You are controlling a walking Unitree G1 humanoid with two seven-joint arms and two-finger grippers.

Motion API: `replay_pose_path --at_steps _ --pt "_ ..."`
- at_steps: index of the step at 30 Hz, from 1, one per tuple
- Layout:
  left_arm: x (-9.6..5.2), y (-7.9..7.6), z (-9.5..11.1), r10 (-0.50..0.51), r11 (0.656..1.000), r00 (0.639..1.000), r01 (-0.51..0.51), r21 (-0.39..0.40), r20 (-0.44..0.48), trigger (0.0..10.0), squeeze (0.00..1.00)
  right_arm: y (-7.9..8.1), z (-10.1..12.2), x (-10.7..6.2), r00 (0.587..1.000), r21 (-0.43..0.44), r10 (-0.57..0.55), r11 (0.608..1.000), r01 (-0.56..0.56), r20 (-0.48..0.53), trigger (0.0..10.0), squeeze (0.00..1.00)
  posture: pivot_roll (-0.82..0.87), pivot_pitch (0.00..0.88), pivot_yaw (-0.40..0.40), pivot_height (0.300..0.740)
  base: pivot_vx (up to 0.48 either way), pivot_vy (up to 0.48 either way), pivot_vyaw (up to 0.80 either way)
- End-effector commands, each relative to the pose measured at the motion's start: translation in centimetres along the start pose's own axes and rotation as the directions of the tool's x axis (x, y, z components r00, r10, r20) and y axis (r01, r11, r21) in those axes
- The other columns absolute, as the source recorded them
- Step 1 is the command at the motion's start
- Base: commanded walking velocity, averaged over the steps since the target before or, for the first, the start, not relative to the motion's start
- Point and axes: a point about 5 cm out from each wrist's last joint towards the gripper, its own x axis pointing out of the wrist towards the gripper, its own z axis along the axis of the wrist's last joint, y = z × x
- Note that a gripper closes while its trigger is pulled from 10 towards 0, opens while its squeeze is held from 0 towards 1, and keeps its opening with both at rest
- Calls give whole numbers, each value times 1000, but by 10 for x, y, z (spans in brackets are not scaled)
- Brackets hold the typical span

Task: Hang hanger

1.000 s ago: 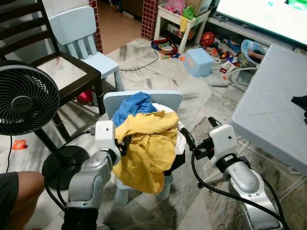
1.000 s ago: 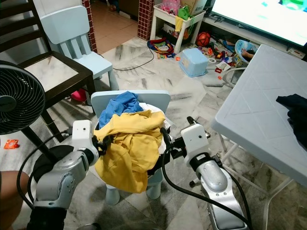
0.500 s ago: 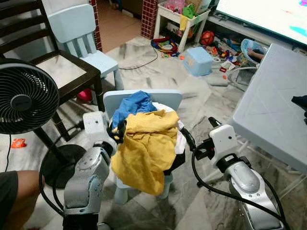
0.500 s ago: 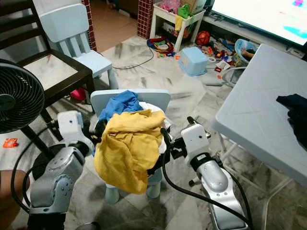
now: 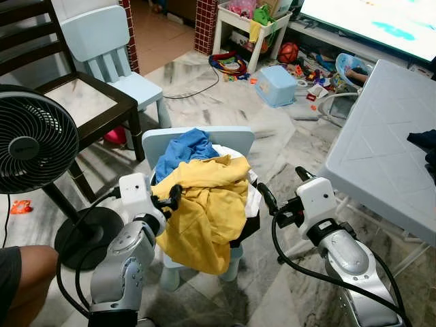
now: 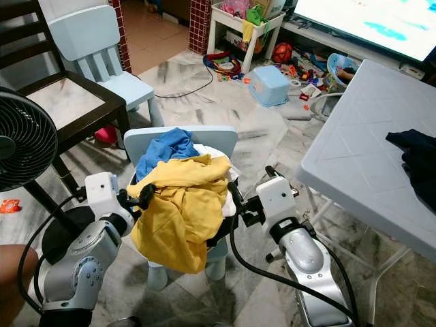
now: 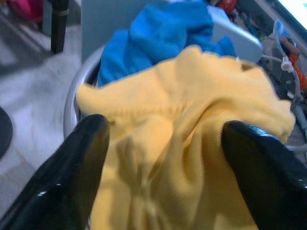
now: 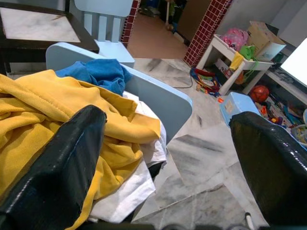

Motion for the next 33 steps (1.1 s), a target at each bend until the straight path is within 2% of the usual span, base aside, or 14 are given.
replay_pose_path --at_steps 1,6,7,8,9,10,19,27,28,29,30,31,32,33 --pt "0 -16 -16 -66 996 996 62 -68 -54 10000 0 -1 -2 -2 1000 -10 2 1000 -2 -6 10000 0 -29 135 -150 740 0 0 0" --pt "7 -21 -21 -108 993 990 103 -64 -91 10000 0 0 -2 -2 1000 -16 8 1000 -8 -5 10000 0 -32 133 -152 740 0 0 0" --pt "10 -22 -20 -126 991 988 121 -61 -93 5176 0 -1 -1 -2 1000 -19 6 1000 -7 -4 10000 0 -34 133 -151 740 0 0 0" --pt "10 -22 -20 -126 991 988 121 -61 -93 5176 0 -1 -1 -2 1000 -19 6 1000 -7 -4 10000 0 -34 133 -151 740 0 0 0" --pt "11 -22 -20 -128 991 987 123 -60 -94 1216 0 -1 -1 -1 1000 -21 5 1000 -5 -4 10000 0 -35 132 -150 740 0 0 0" --pt "12 -22 -20 -128 991 987 123 -61 -94 0 0 -2 -1 -1 1000 -22 5 1000 -5 -3 10000 0 -35 132 -150 740 0 0 0" --pt "19 -14 -18 -118 992 985 112 -50 -127 0 0 -1 -1 -3 1000 -25 2 1000 -3 -4 10000 0 -38 133 -149 740 0 0 0" --pt "21 -11 -3 -110 993 989 107 -41 -101 0 0 -2 -2 -4 1000 -29 4 1000 -4 -7 10000 0 -34 138 -152 740 0 0 0" --pt "21 -9 -3 -104 994 989 101 -37 -105 353 0 -2 -2 -4 1000 -29 5 1000 -5 -7 10000 0 -34 139 -153 740 0 0 0" --pt "20 -8 -3 -100 995 989 98 -30 -107 3882 0 -1 -2 -3 1000 -29 7 1000 -7 -7 10000 0 -35 139 -154 740 0 0 0" --pt "21 -7 -2 -99 995 989 97 -23 -113 4118 0 0 -2 -3 1000 -28 9 1000 -9 -7 10000 0 -35 139 -154 740 0 0 0" --pt "21 -6 -2 -100 995 988 98 -21 -116 4078 0 0 -2 -3 1000 -28 10 1000 -10 -7 10000 0 -35 139 -154 740 0 0 0" --pt "21 -5 -4 -99 995 987 97 -19 -125 3529 0 0 -2 -3 1000 -27 10 1000 -11 -7 10000 0 -32 139 -156 740 0 0 0" --pt "22 -4 -6 -98 995 985 97 -17 -140 1490 0 0 -2 -3 1000 -27 12 1000 -12 -7 10000 0 -35 139 -156 740 0 0 0"
